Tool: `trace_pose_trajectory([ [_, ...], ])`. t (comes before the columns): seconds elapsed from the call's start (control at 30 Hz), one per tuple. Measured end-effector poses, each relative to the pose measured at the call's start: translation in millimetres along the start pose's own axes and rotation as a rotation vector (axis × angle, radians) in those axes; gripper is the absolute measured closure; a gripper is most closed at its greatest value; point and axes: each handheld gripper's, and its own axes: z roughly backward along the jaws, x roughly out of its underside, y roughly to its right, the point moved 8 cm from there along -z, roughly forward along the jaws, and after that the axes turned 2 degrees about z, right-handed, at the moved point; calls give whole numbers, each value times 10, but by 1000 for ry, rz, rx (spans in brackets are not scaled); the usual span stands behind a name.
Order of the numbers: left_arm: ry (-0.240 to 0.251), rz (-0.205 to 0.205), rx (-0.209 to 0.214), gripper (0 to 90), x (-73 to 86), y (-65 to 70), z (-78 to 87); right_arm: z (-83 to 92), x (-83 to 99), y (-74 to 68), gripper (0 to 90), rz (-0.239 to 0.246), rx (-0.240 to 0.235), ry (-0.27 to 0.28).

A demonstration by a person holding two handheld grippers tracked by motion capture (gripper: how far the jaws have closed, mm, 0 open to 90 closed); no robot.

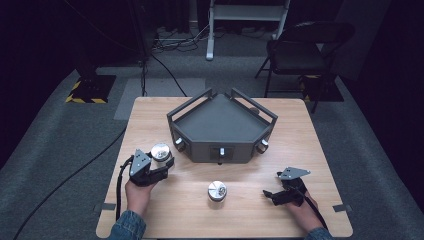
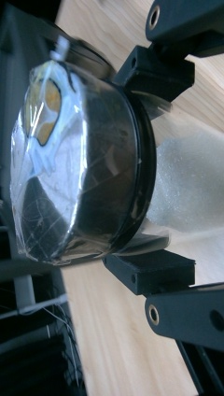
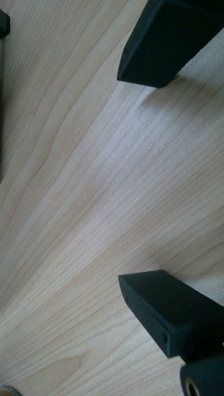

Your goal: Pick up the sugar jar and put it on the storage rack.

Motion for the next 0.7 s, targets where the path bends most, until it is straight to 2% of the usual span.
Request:
trace_pose_trajectory([
  [0.13,10,-30,28,303,-275,98,-47,0,1,0,40,0,0,0],
  [0.17,16,-31,38,303,-407,135,-88,0,1,0,40,0,0,0],
  [0.23,19,-29,42,302,-455,147,-107,0,1,0,40,0,0,0],
  [0.27,28,-29,50,303,-596,188,-164,0,1,0,39,0,0,0],
  [0.3,28,-29,50,303,-596,188,-164,0,1,0,39,0,0,0],
  [0.43,48,-58,65,303,-881,302,-285,0,0,2,38,1,-4,0],
  [0.5,54,-52,73,303,-933,316,-321,0,0,3,38,1,-4,0],
  [0.53,64,-48,83,303,-1020,341,-408,0,0,3,38,0,-4,0],
  [0.6,65,-65,72,303,-1082,376,-508,0,0,3,38,1,-4,0],
  [0.7,49,-66,65,302,-1130,396,-663,0,0,3,37,1,-5,-1],
])
